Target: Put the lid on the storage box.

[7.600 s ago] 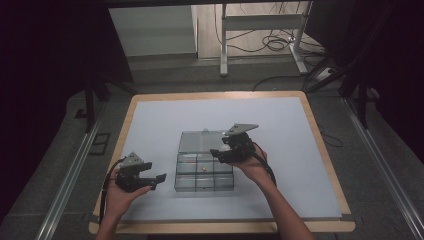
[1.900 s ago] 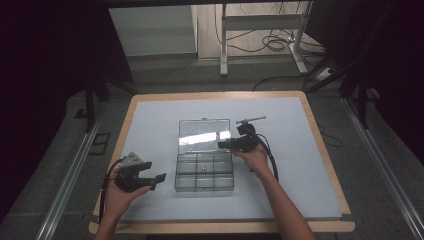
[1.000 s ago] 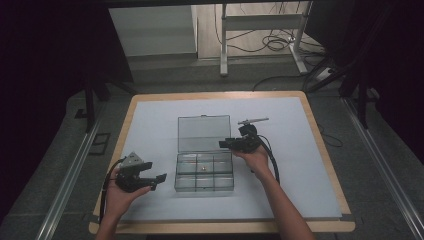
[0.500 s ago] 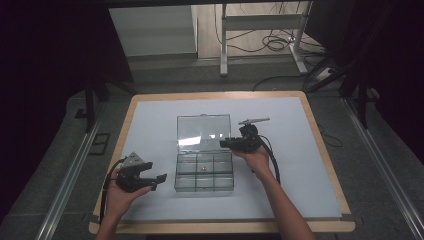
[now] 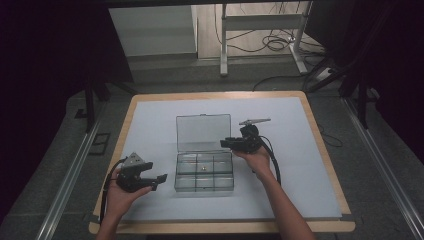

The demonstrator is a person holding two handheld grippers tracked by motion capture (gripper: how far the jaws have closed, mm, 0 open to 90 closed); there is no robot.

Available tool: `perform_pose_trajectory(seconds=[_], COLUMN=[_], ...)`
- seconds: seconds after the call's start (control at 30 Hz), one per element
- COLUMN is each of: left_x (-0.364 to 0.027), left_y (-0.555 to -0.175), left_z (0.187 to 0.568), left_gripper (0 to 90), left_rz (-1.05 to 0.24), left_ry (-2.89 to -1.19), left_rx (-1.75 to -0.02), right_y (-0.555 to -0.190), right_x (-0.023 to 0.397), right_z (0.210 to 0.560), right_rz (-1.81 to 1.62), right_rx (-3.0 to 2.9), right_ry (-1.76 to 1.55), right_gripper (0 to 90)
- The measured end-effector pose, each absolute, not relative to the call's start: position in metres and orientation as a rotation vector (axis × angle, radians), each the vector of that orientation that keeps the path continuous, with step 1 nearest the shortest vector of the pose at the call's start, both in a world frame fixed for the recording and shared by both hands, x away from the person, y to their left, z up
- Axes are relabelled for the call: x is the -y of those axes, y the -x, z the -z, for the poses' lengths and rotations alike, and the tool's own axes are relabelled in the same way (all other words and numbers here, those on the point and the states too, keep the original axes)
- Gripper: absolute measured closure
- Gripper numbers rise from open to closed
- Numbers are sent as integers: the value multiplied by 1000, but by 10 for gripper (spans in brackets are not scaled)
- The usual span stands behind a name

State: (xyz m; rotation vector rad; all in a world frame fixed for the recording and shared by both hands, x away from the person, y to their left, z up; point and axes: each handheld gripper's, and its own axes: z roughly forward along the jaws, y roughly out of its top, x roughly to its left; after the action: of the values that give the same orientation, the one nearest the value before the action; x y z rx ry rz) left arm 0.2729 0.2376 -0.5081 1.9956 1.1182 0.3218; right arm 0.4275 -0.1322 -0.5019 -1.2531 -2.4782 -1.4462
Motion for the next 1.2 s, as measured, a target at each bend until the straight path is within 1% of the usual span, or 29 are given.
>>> perform_pose_trajectory(seconds=[0.5, 1.2], left_x=[-237, -237], left_y=[-273, -274], left_z=[509, 509], left_gripper=[242, 242], left_rz=[-320, -319], left_ry=[-1998, -2005], left_rx=[-1119, -1113], right_y=[-425, -423], right_x=[134, 135], right_z=[501, 500], right_rz=[1483, 1498], right_rx=[2487, 2498], right_ry=[1230, 1216], right_gripper=[676, 682])
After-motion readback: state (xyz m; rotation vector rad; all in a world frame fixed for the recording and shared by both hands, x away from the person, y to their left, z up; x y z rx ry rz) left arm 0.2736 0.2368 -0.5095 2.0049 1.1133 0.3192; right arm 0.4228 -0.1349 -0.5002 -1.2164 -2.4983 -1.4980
